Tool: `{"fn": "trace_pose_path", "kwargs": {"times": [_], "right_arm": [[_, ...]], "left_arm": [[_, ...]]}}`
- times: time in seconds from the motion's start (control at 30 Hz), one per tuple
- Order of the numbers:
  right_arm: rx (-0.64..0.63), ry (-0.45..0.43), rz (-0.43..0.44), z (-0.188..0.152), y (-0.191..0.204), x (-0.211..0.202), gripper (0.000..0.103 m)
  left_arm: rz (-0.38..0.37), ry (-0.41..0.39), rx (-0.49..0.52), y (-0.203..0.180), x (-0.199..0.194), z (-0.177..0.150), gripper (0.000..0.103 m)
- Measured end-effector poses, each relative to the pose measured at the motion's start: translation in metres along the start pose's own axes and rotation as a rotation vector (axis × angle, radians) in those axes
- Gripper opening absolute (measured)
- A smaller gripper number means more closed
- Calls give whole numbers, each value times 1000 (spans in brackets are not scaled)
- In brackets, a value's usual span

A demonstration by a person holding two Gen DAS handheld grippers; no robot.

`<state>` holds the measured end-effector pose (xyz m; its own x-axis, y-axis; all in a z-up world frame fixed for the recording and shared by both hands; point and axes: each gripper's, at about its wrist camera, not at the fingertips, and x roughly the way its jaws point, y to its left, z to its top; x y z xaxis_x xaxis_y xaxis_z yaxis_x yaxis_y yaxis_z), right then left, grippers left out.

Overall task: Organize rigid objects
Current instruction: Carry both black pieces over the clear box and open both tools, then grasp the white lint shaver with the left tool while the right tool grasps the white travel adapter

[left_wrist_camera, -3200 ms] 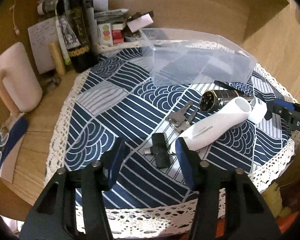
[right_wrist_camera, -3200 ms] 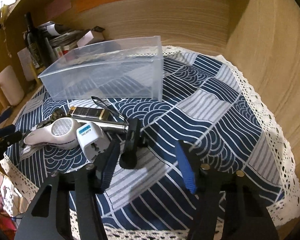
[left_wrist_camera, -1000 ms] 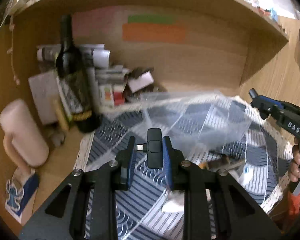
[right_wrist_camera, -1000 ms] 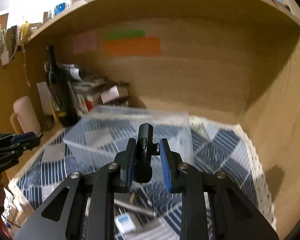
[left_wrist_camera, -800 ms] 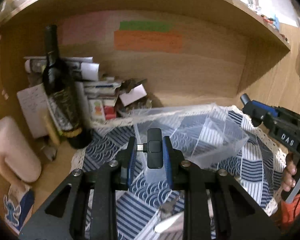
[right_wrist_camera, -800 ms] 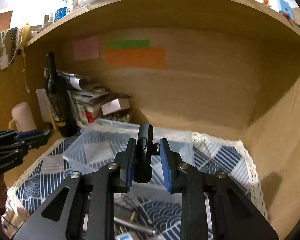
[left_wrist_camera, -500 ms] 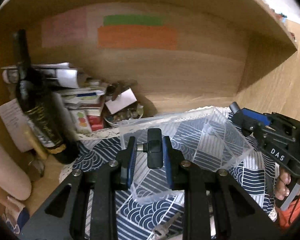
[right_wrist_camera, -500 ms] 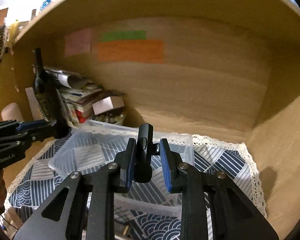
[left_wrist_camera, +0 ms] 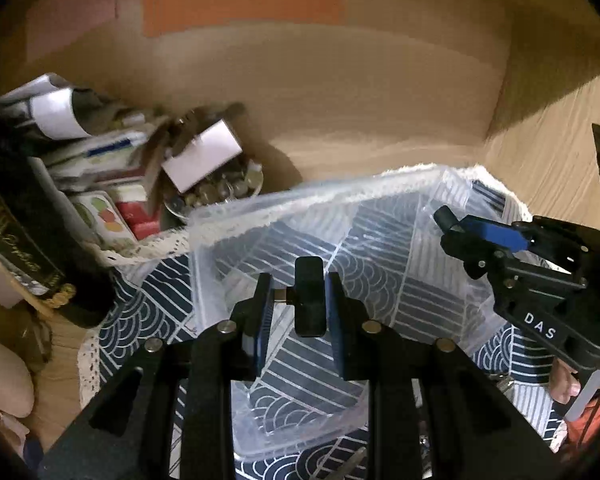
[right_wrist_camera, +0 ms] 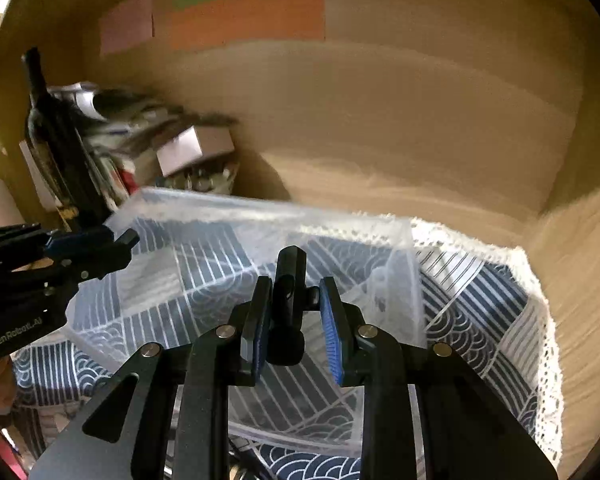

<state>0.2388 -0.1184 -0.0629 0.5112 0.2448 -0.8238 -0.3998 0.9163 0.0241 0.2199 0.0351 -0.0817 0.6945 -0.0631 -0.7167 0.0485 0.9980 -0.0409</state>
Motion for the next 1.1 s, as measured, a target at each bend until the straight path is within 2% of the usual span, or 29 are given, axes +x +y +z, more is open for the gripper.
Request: {"fn": "trace_pose_path", "kwargs": {"times": [0.17,0.3,0.37,0.47,0.67,0.93,1.1], "right_arm": [[-18,47,0,-5,5,13,22],[-22,43,-21,-6,6,13,22],[-23,37,-24,-5,7,11,26],[-24,14,-24,-3,8,1,38],[-32,-61,-27,-2,12,-34,46],[-28,-154,-16,-22,15,-88,53],[-15,-166,-9,-45,14,-108,55]], "left_arm": [[3,35,25,-5,13,-3,25],[18,33,28,-7,12,-6,27],[18,22,28,-8,9,-6,31],[27,-7,31,-9,-3,-6,41],[43,-94,48,-14,-41,-8,62],[55,-173,53,-22,-89,-27,87],[44,-171,48,-28,-107,-50,94]]}}
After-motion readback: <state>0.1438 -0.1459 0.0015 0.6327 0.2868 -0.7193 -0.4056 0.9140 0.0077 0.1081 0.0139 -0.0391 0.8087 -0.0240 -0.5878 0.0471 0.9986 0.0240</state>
